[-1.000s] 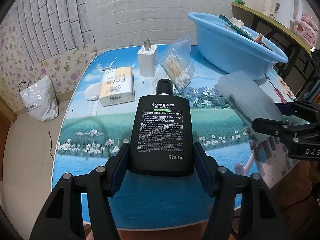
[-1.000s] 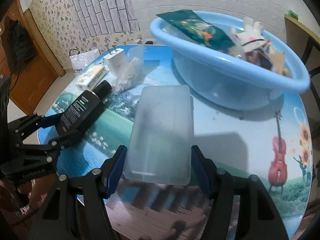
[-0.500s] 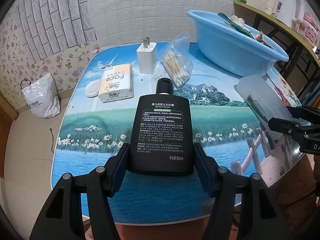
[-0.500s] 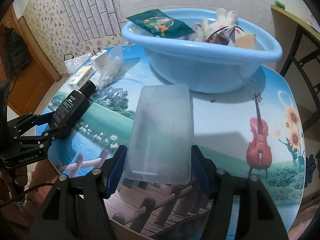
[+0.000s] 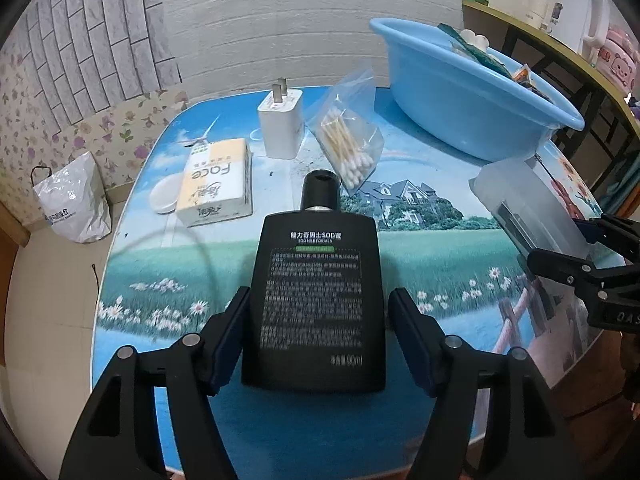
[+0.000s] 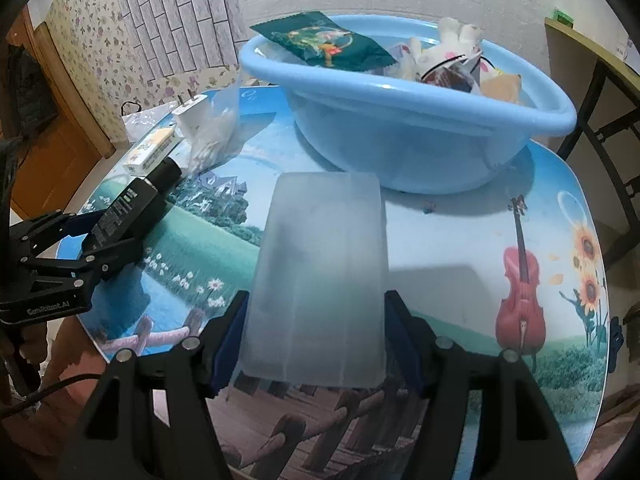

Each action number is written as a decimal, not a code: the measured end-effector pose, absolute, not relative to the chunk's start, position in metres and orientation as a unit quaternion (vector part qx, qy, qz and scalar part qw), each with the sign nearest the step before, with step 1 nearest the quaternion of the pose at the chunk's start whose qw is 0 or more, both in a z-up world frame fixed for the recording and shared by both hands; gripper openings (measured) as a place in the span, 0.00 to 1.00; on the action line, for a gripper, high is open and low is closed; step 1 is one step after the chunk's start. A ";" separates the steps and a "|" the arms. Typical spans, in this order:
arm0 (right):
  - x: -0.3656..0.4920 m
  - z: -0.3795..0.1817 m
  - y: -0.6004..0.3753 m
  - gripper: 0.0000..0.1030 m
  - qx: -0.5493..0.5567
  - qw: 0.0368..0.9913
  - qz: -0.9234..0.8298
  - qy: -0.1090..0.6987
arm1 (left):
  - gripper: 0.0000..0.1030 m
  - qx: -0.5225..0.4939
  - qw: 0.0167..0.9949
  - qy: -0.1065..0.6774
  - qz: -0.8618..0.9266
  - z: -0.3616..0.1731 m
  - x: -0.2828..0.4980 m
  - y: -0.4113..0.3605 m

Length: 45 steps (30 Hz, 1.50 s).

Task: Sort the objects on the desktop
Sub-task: 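Lift the black bottle with the left gripper while the right grasps and lifts the clear box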

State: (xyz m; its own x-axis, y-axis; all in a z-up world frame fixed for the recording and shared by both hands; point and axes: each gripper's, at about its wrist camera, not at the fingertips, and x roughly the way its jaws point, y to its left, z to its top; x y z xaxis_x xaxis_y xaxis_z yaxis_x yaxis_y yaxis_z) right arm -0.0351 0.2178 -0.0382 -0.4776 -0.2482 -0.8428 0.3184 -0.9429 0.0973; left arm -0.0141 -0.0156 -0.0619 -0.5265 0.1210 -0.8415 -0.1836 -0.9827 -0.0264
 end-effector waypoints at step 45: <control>-0.039 -0.048 0.210 1.00 0.423 0.163 -0.890 0.039 | 1.00 -0.395 0.085 0.026 0.915 -0.077 -0.007 -0.023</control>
